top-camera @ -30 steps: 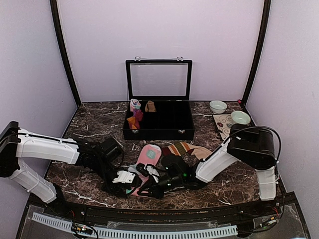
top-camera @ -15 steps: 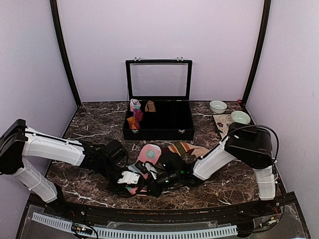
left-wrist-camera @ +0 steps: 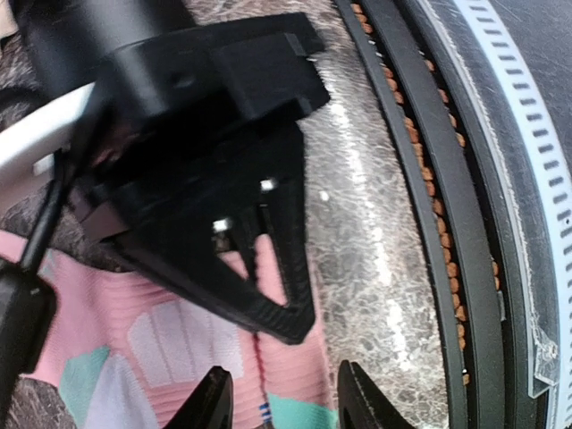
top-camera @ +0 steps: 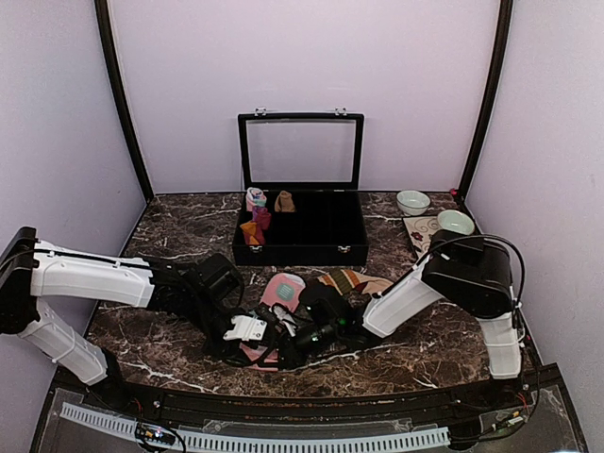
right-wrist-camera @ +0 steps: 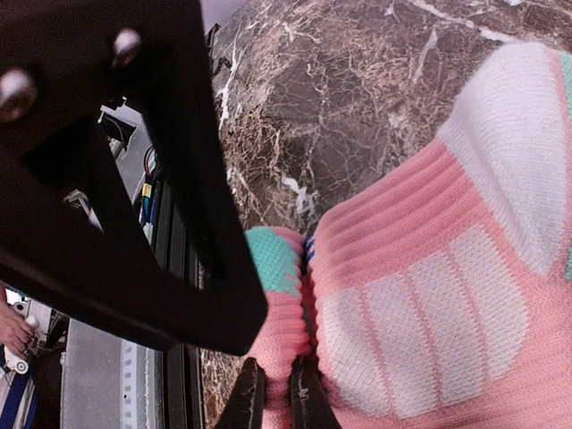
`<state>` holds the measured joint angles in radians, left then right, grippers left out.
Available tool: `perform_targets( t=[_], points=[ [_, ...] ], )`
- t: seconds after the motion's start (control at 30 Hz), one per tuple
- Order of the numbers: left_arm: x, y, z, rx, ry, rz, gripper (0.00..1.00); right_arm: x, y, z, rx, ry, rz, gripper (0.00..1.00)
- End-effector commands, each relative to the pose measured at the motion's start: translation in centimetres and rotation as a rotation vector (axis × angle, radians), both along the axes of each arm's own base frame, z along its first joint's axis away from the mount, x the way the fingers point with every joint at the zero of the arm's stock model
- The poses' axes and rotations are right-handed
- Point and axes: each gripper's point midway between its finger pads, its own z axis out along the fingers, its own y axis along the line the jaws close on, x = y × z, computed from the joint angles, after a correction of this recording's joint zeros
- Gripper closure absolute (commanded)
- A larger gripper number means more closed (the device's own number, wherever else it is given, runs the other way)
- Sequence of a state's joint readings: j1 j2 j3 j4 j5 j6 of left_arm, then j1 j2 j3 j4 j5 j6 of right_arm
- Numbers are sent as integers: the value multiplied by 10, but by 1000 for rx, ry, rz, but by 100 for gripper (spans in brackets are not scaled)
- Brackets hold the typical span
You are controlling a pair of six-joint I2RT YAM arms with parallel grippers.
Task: Roll the socks
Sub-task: Roll the sock at the center of the board.
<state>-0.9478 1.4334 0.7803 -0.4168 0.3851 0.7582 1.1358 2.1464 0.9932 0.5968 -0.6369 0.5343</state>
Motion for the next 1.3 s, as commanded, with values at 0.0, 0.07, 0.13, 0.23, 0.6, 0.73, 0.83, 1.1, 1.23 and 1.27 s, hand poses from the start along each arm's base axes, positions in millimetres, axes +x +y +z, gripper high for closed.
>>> perform_targets(
  t=[0.0, 0.07, 0.13, 0.23, 0.6, 0.73, 0.83, 1.1, 1.23, 1.27],
  points=[
    [-22, 7, -1, 19, 69, -42, 64, -11, -71, -106, -430, 145, -80, 100],
    [-23, 10, -6, 25, 64, -46, 66, -11, -71, -107, -434, 156, -85, 100],
    [-21, 12, -11, 26, 38, -49, 66, -12, -70, -108, -429, 174, -87, 100],
    [-18, 16, -21, 35, 0, -52, 67, -12, -69, -109, -428, 188, -90, 100],
    [-4, 21, -43, 66, -98, -60, 64, -11, -67, -103, -407, 213, -89, 100],
    [0, 27, -56, 115, -104, -47, 66, -13, -69, -102, -402, 230, -89, 100],
    [2, 29, -59, 140, -108, -40, 66, -14, -72, -102, -408, 238, -88, 100],
    [6, 42, -69, 216, -122, -20, 66, -10, -77, -100, -405, 242, -109, 100],
    [6, 45, -66, 210, -128, -1, 71, -11, -80, -102, -411, 251, -110, 100],
    [5, 46, -66, 207, -130, -2, 73, -11, -79, -101, -410, 251, -110, 100]
  ],
)
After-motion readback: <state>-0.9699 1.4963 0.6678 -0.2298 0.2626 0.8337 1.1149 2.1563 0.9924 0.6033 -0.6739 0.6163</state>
